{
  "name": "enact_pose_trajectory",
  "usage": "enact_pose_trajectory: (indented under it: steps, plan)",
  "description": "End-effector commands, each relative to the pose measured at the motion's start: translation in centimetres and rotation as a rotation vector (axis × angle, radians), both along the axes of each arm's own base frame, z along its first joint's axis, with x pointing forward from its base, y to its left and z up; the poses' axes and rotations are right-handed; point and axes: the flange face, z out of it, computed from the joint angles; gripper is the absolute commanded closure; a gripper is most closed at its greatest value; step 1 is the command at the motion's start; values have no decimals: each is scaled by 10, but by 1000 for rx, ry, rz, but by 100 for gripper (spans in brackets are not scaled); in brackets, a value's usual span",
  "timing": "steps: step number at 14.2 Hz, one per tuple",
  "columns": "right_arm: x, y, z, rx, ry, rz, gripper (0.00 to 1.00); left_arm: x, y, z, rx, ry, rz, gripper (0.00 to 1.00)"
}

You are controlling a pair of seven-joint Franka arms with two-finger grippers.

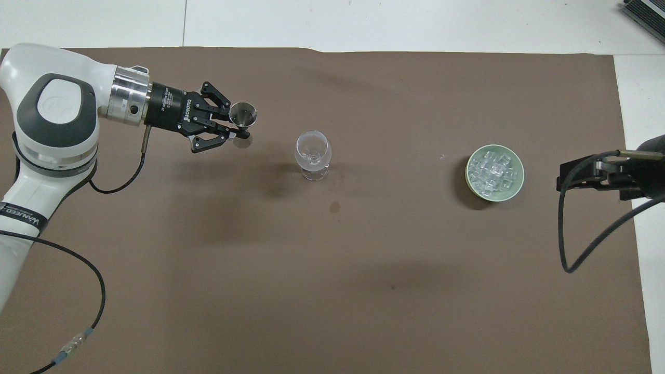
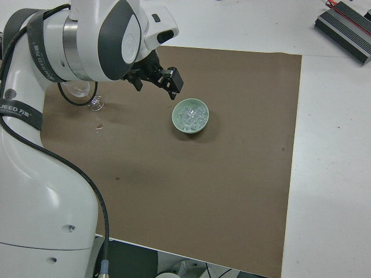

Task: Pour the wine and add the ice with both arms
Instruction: 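Lift the bottle with the left gripper and carry it toward the glass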

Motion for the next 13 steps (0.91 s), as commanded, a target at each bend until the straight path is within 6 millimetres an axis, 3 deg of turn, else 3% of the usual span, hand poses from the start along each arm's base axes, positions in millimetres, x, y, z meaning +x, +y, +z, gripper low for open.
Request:
enact_pose_trajectory:
  steps: [1,3,5,13]
  plan:
    - [-5,-4,-1,24,-1,25,0,-2,-9,5,30,7,16,100]
    - [-5,-5,0,24,-1,23,0,-5,-18,5,62,12,7,100]
    - [-5,-5,0,24,-1,22,0,-12,-41,7,84,18,-21,100]
    - [-6,-8,-2,24,2,17,0,-24,-59,16,168,33,-50,100]
